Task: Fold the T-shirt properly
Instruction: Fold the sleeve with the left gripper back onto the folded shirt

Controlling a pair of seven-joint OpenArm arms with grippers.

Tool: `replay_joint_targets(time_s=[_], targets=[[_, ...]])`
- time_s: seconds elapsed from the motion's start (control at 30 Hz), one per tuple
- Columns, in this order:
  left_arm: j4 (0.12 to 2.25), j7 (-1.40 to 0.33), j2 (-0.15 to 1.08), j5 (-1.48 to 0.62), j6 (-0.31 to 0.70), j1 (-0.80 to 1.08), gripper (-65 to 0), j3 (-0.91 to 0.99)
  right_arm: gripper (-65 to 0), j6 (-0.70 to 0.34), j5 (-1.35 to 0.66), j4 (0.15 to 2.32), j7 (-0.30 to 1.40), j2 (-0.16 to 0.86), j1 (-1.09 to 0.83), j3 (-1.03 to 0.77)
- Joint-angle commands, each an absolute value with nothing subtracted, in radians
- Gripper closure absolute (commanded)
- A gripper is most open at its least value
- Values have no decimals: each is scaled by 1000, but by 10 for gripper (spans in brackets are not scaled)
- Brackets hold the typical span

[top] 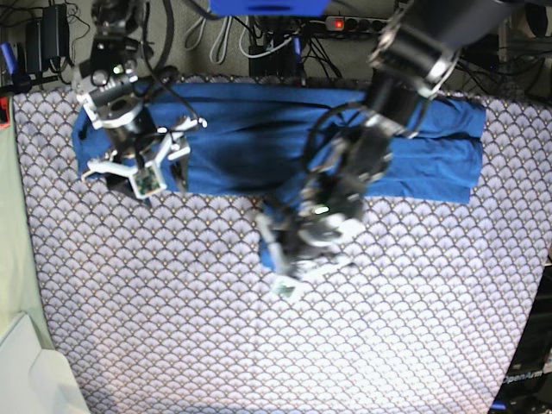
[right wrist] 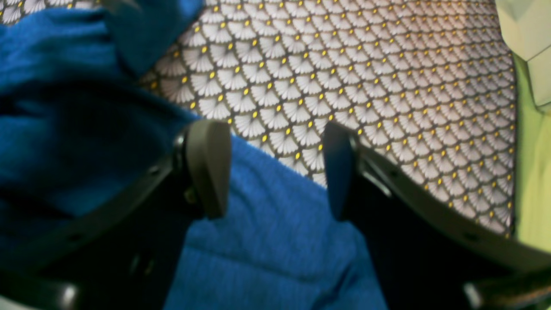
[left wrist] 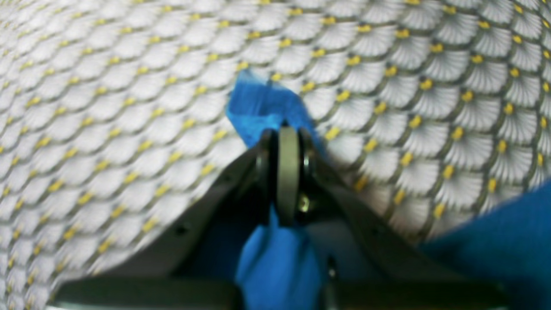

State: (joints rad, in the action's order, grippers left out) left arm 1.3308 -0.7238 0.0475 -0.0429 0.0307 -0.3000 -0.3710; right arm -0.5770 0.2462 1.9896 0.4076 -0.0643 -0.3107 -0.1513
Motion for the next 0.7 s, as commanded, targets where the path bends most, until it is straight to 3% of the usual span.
replay_joint_targets(time_s=[0.0, 0.37, 0.67], targets=[[1405, -725, 58, -41, 30, -297, -5, -343, -348, -573, 232, 2006, 384, -65, -302, -151], [1807, -837, 171, -42, 39, -10, -5, -15, -348, -575, 232, 2005, 378, -64, -298, -68], [1873, -828, 205, -48, 41, 186, -5, 211, -348, -575, 232, 2005, 378, -64, -305, -13]])
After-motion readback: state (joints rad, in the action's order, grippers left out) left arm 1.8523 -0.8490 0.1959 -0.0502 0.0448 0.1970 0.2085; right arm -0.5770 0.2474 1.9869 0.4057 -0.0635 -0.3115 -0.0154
